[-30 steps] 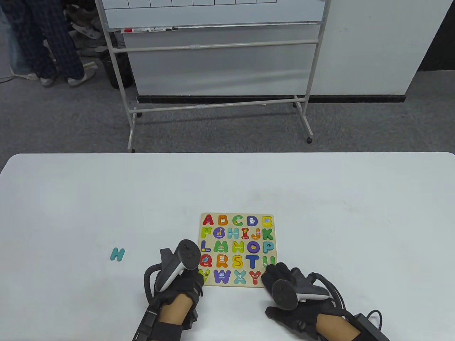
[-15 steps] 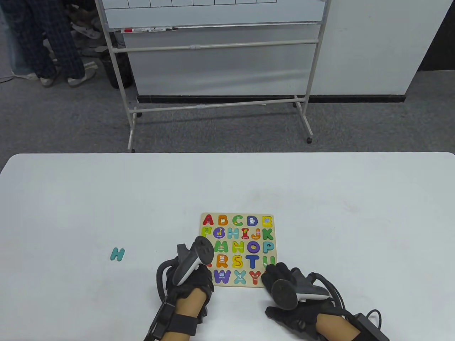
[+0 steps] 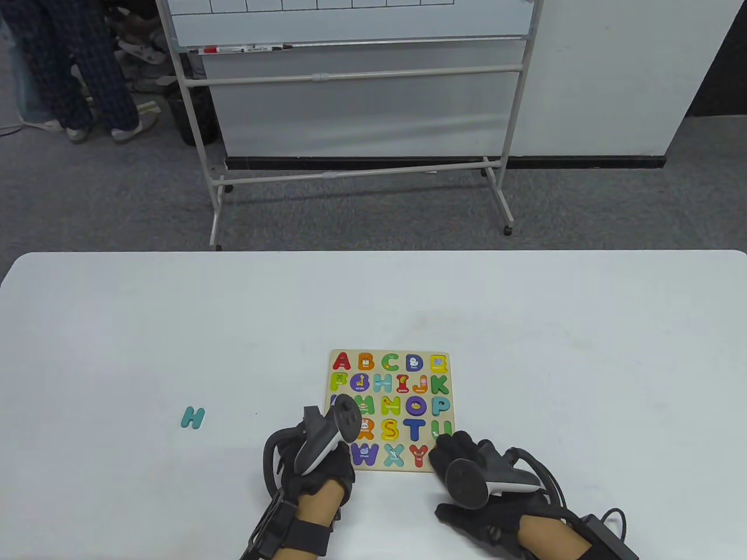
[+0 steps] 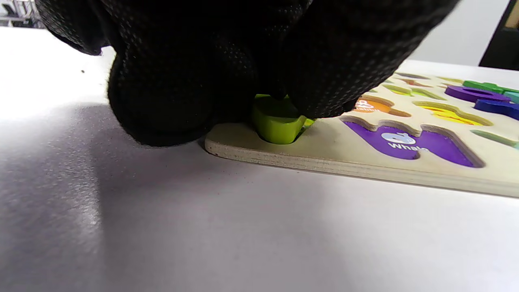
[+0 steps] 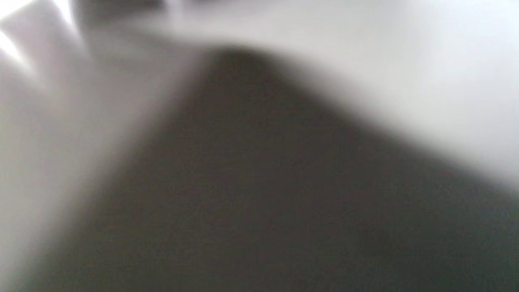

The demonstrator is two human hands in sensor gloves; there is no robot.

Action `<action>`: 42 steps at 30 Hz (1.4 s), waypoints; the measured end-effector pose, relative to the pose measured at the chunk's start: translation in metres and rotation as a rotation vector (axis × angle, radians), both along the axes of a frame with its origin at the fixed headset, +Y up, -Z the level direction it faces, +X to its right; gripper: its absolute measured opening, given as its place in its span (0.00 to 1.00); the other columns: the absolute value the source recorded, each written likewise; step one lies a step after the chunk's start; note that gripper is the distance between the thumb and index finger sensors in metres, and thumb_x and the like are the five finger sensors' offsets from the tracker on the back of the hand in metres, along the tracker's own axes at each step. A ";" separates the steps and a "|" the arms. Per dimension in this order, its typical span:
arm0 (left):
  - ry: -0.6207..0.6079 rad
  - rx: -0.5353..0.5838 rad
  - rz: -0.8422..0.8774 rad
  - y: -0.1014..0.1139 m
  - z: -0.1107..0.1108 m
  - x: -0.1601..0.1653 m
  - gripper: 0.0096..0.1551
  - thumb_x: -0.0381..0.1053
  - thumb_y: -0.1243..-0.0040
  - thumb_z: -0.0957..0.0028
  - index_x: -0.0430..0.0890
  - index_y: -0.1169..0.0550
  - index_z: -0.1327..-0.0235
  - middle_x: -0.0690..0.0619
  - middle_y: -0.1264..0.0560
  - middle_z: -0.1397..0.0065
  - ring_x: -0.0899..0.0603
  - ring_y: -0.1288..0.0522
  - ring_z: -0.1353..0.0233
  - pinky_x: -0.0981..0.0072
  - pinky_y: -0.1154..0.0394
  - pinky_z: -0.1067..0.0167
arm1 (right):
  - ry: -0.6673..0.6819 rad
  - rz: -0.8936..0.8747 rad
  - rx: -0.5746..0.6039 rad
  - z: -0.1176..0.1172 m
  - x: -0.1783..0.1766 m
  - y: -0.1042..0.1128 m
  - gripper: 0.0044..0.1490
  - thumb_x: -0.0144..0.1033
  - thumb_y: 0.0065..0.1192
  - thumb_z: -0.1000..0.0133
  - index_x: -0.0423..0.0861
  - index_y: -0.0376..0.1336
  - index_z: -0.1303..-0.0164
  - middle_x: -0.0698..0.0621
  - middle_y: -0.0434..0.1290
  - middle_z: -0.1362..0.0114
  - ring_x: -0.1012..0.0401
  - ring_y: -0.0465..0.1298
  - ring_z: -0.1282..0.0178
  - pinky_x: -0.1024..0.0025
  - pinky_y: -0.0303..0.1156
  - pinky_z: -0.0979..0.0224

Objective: Hold alphabet puzzle board and insert letter blocks into matching slots

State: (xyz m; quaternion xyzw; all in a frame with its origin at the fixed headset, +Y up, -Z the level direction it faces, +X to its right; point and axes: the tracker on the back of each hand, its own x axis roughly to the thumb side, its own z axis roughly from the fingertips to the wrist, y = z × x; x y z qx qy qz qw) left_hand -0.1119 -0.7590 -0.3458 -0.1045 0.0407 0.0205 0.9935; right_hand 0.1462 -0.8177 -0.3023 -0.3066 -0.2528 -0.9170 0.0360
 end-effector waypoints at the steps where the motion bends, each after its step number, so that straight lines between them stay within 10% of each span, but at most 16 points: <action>1: 0.000 0.006 -0.010 0.000 0.001 0.001 0.28 0.53 0.27 0.53 0.38 0.18 0.45 0.39 0.17 0.46 0.40 0.13 0.54 0.33 0.30 0.38 | -0.001 0.000 0.000 0.000 0.000 0.000 0.58 0.68 0.28 0.46 0.47 0.14 0.24 0.43 0.14 0.19 0.43 0.19 0.18 0.38 0.26 0.22; 19: -0.029 0.018 0.094 0.016 0.004 -0.019 0.28 0.52 0.29 0.51 0.41 0.17 0.41 0.39 0.17 0.41 0.38 0.12 0.48 0.33 0.31 0.37 | 0.000 -0.004 -0.004 -0.001 -0.001 0.000 0.58 0.68 0.28 0.46 0.47 0.14 0.24 0.43 0.14 0.19 0.43 0.19 0.18 0.38 0.26 0.23; 30: 0.052 0.146 0.032 0.067 -0.004 -0.127 0.35 0.52 0.32 0.49 0.42 0.26 0.29 0.36 0.30 0.25 0.29 0.25 0.29 0.27 0.40 0.32 | 0.000 -0.004 -0.005 -0.001 -0.001 0.000 0.58 0.68 0.28 0.46 0.47 0.14 0.24 0.43 0.14 0.19 0.43 0.19 0.18 0.38 0.26 0.23; 42: 0.016 -0.095 -0.274 0.017 -0.036 -0.214 0.40 0.45 0.30 0.50 0.51 0.34 0.23 0.39 0.44 0.17 0.25 0.46 0.17 0.23 0.52 0.28 | 0.000 -0.004 -0.009 0.000 -0.001 0.000 0.58 0.68 0.28 0.46 0.47 0.14 0.25 0.43 0.13 0.19 0.43 0.18 0.18 0.38 0.26 0.23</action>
